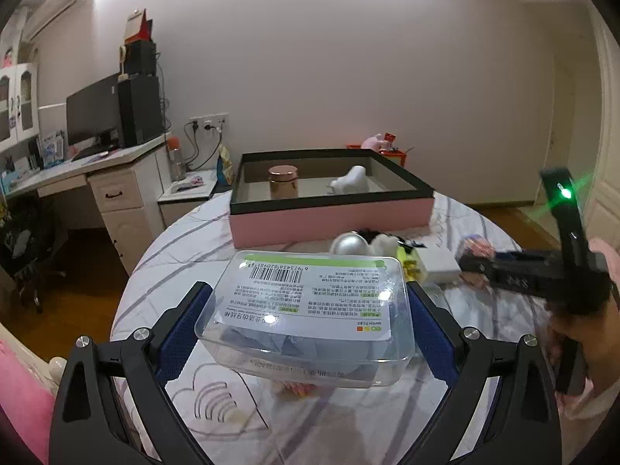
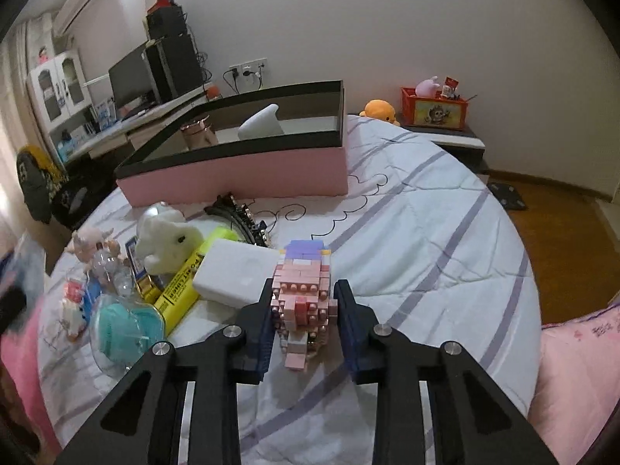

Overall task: Organize rigid objects
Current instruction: 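Grasp the clear floss box with the left gripper while the right grasps the block figure, then lower the floss box and block figure into the pink box and release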

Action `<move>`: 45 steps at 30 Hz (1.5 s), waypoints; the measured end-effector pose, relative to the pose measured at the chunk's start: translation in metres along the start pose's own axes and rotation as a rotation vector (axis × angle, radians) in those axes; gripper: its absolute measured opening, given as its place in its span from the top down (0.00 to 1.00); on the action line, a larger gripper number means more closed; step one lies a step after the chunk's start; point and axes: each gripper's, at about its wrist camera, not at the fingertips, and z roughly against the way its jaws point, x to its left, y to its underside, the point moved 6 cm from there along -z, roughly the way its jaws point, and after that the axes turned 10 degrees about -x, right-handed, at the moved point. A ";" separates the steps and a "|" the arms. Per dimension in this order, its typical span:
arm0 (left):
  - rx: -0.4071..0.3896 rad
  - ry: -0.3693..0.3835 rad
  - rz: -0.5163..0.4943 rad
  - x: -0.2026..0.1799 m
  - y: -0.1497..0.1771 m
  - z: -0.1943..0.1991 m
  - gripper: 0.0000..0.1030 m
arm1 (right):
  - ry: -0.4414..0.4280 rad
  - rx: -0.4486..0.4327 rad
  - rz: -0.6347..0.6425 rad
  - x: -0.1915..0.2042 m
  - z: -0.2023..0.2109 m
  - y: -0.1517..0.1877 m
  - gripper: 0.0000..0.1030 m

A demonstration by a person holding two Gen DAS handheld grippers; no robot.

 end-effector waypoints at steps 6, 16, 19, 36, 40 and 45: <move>-0.011 -0.028 0.041 0.010 -0.012 -0.004 0.06 | 0.029 -0.075 0.012 0.007 0.025 -0.008 0.73; -0.095 -0.096 0.052 0.010 -0.047 0.012 0.06 | -0.024 -0.250 0.082 0.052 0.082 -0.045 0.73; -0.139 -0.126 0.033 0.009 -0.060 0.022 0.06 | -0.034 -0.309 0.103 0.065 0.099 -0.057 0.73; -0.323 -0.132 0.001 0.002 -0.119 0.073 0.07 | -0.074 -0.520 0.179 0.112 0.159 -0.107 0.73; -0.311 -0.125 -0.009 -0.002 -0.119 0.069 0.07 | -0.079 -0.514 0.178 0.113 0.155 -0.106 0.73; -0.302 -0.123 -0.008 -0.002 -0.119 0.062 0.07 | -0.084 -0.504 0.177 0.110 0.149 -0.106 0.73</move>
